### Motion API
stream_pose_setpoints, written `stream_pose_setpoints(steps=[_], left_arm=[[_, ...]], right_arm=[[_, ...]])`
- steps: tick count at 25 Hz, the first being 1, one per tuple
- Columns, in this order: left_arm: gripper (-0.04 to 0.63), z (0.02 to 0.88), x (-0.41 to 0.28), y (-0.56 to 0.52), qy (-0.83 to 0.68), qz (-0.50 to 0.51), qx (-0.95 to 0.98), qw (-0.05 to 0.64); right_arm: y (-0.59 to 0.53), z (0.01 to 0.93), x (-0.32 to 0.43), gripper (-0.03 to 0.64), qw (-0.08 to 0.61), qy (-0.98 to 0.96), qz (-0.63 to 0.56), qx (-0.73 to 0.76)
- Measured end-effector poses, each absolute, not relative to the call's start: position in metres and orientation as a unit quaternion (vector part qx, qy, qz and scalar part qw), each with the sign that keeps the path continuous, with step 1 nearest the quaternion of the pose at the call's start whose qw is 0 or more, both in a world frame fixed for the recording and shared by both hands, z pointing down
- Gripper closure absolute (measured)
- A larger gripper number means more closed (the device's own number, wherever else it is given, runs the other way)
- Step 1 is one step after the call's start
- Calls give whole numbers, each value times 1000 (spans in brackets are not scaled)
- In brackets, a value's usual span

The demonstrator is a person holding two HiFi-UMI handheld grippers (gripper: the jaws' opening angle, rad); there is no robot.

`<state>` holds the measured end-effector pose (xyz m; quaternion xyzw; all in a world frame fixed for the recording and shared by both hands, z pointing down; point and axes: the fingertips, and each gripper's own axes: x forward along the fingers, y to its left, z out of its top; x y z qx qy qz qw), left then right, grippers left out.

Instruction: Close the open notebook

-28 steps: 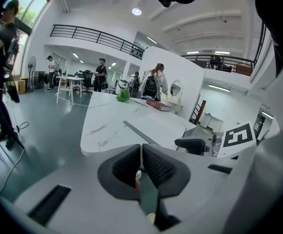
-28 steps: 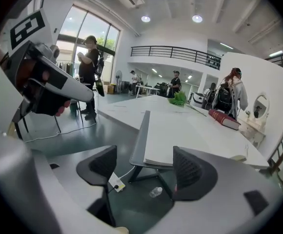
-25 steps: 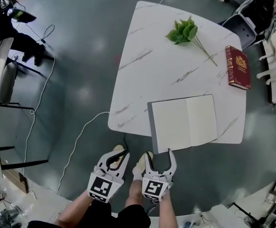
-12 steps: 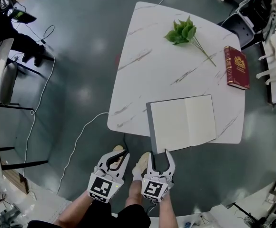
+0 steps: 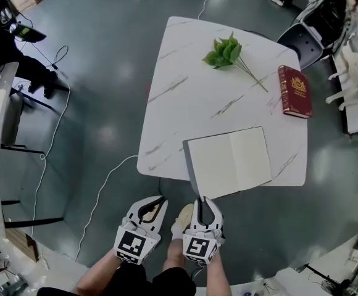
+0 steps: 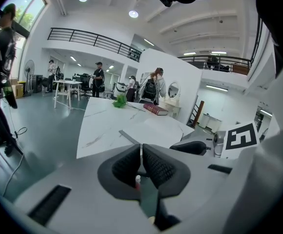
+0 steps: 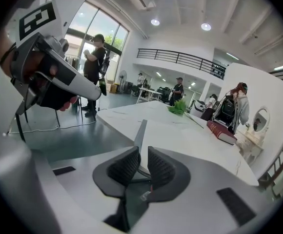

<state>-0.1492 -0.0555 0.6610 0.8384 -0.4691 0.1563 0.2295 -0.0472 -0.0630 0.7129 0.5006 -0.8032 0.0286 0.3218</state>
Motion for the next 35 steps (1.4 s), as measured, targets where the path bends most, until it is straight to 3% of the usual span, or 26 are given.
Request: stream_pose_setpoints(steps=[3,35], left_arm=[[561,649,-147,-57,-467,153,842,222],[561,518,-86,-94,-460,128,869,130]], right_arm=[[-61,705,-48,591,319,-803,33,502],[-94,575,45,594,238,-780,37,578]])
